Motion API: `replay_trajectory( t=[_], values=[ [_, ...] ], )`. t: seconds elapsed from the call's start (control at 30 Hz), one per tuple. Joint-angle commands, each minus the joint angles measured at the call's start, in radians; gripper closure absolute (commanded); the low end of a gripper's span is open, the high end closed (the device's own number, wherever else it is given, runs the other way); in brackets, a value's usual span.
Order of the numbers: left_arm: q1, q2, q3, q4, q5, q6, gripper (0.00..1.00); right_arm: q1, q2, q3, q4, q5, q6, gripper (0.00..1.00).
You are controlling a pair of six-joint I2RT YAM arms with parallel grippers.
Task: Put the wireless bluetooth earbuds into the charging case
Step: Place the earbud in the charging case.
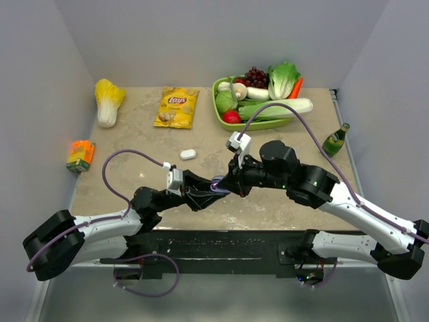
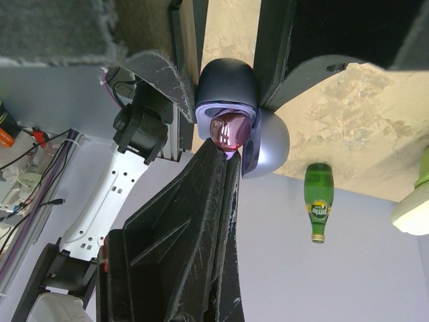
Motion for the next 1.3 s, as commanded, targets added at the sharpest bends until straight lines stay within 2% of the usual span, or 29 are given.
replay_trajectory(
  t=[0.0,0.33,1.27],
  values=[
    [-0.005,-0.024,0.007,0.641,-0.014,0.023,1.00,0.000,-0.009,0.022,-0.053,0.037,-0.044,1.00],
    [-0.006,-0.027,0.013,0.641,0.028,-0.005,1.00,0.000,-0.013,0.057,-0.115,0.110,-0.098,1.00],
    [-0.006,0.025,0.047,0.641,0.112,-0.093,1.00,0.049,-0.012,0.094,-0.107,0.061,-0.210,1.00]
  ],
)
